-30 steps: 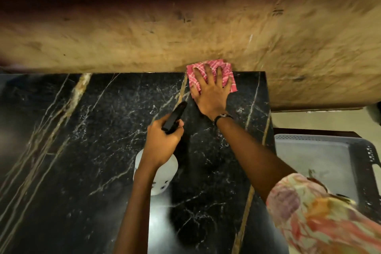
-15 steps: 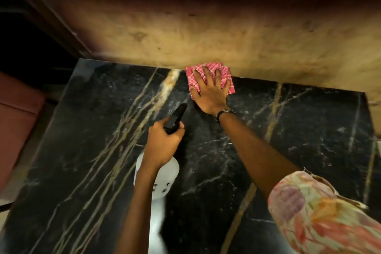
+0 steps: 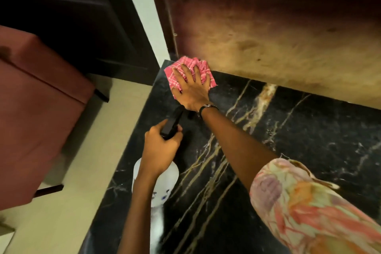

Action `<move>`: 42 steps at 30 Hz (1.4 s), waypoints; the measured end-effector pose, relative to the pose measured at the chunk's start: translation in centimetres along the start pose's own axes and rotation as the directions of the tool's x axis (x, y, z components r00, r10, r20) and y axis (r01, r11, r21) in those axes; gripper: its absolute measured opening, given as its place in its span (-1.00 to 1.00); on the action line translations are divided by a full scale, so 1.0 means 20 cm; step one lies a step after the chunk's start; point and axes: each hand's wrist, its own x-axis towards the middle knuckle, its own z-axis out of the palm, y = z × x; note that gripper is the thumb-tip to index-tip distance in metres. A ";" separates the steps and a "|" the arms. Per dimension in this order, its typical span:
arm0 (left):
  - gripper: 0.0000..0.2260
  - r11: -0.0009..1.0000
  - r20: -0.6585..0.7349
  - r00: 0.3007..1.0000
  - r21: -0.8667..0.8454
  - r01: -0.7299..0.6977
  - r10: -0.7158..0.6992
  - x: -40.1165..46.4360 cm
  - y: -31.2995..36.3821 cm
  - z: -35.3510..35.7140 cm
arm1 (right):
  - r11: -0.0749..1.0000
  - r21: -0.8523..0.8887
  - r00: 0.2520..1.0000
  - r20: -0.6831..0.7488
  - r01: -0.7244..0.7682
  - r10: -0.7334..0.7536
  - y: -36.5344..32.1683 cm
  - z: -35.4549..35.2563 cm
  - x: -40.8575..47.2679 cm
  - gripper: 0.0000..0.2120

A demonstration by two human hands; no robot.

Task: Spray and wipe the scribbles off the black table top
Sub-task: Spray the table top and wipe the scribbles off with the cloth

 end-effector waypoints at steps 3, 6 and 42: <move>-0.94 1.000 -0.036 0.999 -0.023 -0.012 0.011 0.04 -0.05 -0.14 | 0.997 -0.039 0.997 0.002 0.072 -0.072 -0.15 0.07 0.12 -0.47; -0.92 0.999 -0.046 0.999 -0.031 -0.029 0.028 0.07 -0.07 -0.22 | 0.999 -0.046 0.999 -0.027 -0.027 0.025 -0.25 0.09 0.23 -0.48; -0.82 0.984 -0.150 0.978 -0.123 0.130 -0.148 -0.39 -0.42 -0.59 | 0.849 -0.260 0.885 0.053 0.460 -0.463 -0.38 0.29 -0.45 -0.48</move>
